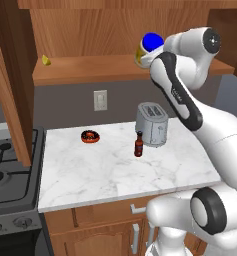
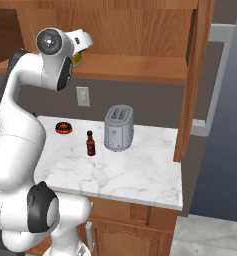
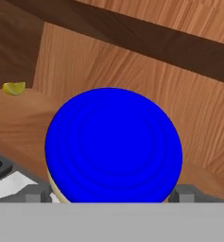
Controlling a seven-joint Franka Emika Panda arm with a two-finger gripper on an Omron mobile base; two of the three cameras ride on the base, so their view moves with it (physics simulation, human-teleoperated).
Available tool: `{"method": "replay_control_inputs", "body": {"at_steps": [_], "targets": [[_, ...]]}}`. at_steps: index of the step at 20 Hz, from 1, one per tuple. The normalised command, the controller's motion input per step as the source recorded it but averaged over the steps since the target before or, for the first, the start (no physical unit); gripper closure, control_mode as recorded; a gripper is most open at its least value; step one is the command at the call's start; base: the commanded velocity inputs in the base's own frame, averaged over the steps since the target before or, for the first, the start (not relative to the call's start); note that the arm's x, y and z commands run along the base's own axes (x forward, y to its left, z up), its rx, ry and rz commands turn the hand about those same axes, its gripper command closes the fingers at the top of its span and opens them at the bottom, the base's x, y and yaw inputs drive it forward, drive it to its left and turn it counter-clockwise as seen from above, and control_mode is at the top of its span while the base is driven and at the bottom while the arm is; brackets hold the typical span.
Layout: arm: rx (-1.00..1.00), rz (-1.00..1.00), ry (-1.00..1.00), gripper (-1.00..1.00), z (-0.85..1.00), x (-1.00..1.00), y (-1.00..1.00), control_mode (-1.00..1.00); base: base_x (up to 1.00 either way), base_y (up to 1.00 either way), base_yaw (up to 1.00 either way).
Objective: Pick the condiment bottle and mayonnaise from the counter and place them in the cabinet.
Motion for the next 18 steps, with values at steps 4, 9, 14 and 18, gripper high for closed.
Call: {"method": "replay_control_inputs", "body": {"at_steps": [4, 9, 14, 18], "targets": [[0.0, 0.0, 0.0, 1.0, 0.0, 0.01, 0.0, -1.0, 0.0, 0.0, 0.0], [-0.01, 0.0, 0.0, 1.0, -0.06, 0.01, 0.0, -1.0, 0.0, 0.0, 0.0], [-0.03, 0.0, 0.0, 1.0, -0.1, 0.03, 0.0, -1.0, 0.0, 0.0, 0.0], [0.0, 0.0, 0.0, 1.0, -0.01, 0.18, 0.0, -1.0, 0.0, 0.0, 0.0]]}}
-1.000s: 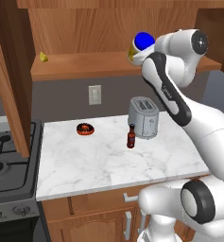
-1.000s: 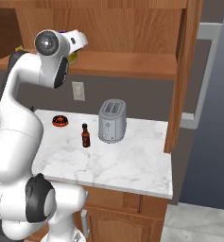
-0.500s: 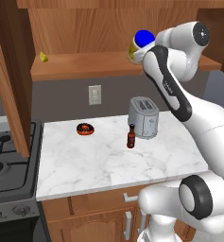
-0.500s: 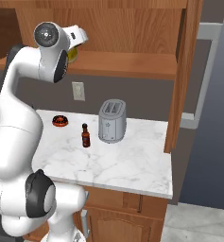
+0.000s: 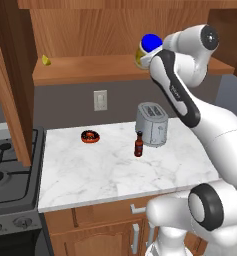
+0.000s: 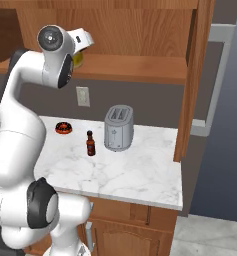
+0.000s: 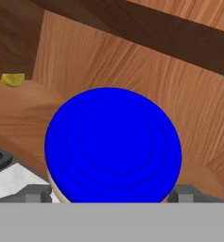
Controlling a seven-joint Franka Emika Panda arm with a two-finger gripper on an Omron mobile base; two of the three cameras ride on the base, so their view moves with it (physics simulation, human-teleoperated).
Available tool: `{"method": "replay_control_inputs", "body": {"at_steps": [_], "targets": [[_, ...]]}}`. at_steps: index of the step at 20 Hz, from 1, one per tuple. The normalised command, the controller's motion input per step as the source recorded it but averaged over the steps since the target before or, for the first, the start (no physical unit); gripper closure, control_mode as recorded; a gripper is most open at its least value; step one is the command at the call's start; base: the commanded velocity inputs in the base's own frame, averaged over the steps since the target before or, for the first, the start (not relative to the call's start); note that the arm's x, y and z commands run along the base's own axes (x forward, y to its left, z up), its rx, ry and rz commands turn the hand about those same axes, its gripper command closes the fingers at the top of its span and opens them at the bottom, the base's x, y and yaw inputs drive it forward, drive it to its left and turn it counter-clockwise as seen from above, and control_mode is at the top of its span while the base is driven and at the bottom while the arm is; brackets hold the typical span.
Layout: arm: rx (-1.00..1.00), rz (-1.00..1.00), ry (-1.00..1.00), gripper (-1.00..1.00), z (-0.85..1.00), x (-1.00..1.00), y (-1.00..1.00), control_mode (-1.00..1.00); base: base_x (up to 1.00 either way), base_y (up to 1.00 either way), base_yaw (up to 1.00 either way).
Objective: Pick the condiment bottle and mayonnaise from the counter and place them in the cabinet.
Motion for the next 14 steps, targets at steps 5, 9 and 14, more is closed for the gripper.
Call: {"method": "replay_control_inputs", "body": {"at_steps": [5, 9, 14], "targets": [[0.0, -0.02, 0.0, 1.0, 0.0, 0.34, 0.0, -1.0, 0.0, 0.0, 0.0], [-0.01, -0.04, 0.0, 1.0, -0.04, 0.44, 0.0, -1.0, 0.0, 0.0, 0.0], [-0.03, -0.04, 0.02, 1.0, -0.1, 0.44, 0.0, -1.0, 0.0, 0.0, 0.0]]}}
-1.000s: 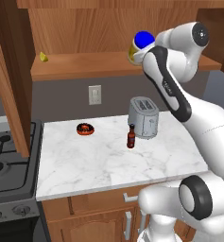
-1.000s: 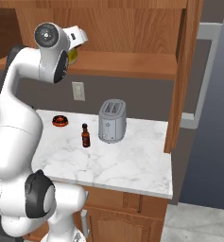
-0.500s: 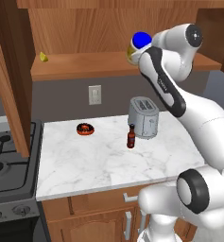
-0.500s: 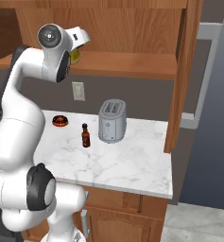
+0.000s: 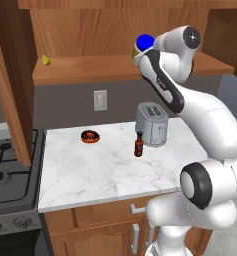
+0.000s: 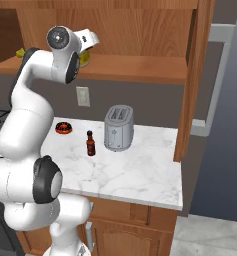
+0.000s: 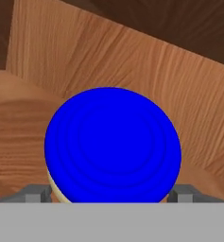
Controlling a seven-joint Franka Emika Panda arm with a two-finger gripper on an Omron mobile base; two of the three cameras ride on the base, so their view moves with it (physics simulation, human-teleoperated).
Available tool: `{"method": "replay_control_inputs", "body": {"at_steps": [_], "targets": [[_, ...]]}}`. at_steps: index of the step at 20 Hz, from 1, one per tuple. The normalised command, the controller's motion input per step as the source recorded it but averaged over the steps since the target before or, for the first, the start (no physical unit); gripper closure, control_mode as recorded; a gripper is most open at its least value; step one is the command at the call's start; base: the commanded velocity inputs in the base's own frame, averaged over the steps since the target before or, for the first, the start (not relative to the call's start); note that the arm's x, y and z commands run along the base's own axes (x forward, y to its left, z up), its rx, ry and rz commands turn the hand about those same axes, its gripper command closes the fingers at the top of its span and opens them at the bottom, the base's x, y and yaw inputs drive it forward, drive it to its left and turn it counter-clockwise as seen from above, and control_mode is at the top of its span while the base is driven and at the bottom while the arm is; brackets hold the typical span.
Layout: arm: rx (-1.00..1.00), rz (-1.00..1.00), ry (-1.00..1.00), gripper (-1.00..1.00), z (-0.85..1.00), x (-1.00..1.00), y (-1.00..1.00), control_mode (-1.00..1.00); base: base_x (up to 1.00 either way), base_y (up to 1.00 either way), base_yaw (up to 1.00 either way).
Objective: Pick the condiment bottle and mayonnaise from the counter and place them in the cabinet.
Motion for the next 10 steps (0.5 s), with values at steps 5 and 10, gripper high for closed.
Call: {"method": "replay_control_inputs", "body": {"at_steps": [5, 10], "targets": [[-0.01, -0.03, 0.02, 1.0, -0.06, 0.43, 0.0, -1.0, 0.0, 0.0, 0.0], [0.0, -0.04, 0.02, 1.0, -0.03, 0.47, 0.0, -1.0, 0.0, 0.0, 0.0]]}}
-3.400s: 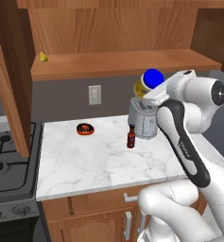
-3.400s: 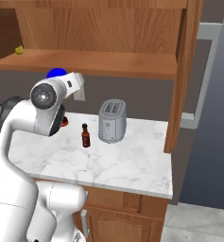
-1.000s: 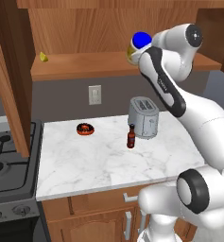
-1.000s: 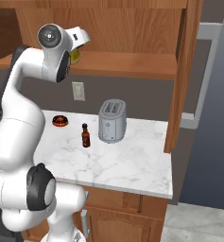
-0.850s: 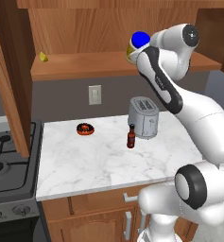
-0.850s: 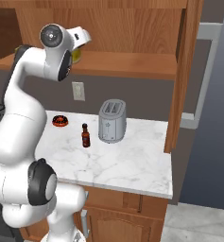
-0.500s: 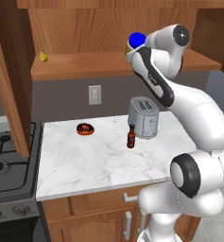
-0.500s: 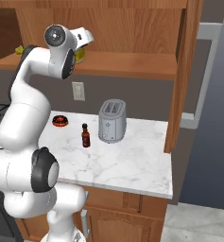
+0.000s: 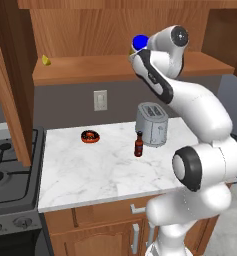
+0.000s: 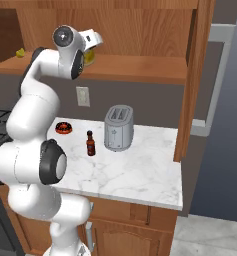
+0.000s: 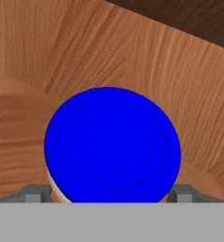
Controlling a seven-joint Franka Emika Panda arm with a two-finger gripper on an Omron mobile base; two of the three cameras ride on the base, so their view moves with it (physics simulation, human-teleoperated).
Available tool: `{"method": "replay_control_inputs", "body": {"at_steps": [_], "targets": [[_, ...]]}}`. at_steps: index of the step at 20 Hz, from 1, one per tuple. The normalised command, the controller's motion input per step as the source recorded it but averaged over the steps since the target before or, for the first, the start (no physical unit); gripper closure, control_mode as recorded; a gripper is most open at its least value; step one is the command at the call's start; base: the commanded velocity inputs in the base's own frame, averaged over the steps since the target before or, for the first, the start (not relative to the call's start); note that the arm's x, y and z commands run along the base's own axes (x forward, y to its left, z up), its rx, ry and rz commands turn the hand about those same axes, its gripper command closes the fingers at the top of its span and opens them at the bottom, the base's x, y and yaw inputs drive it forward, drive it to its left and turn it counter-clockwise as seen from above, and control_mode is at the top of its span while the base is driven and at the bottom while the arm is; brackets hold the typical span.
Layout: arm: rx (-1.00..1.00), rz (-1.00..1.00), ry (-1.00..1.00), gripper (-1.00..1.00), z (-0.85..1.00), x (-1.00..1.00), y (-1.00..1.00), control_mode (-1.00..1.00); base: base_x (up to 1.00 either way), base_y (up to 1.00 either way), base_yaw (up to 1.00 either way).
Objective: Pick the condiment bottle and mayonnaise from the counter and place them in the cabinet.
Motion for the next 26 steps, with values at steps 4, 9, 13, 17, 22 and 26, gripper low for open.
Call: {"method": "replay_control_inputs", "body": {"at_steps": [4, 9, 13, 17, 22, 26], "targets": [[0.0, -0.04, 0.02, 1.0, -0.07, 0.5, 0.0, -1.0, 0.0, 0.0, 0.0], [0.0, -0.05, 0.0, 1.0, -0.03, 0.54, 0.0, -1.0, 0.0, 0.0, 0.0], [0.0, -0.05, 0.0, 1.0, -0.02, 0.5, 0.0, -1.0, 0.0, 0.0, 0.0], [0.0, -0.05, 0.0, 1.0, -0.02, 0.48, 0.01, -1.0, 0.0, 0.0, 0.0], [0.0, -0.06, 0.0, -1.0, -0.01, 0.32, 0.0, -1.0, 0.0, 0.0, 0.0], [0.02, -0.09, 0.01, -1.0, 0.09, -0.02, -0.08, -1.0, 0.0, 0.0, 0.0]]}}
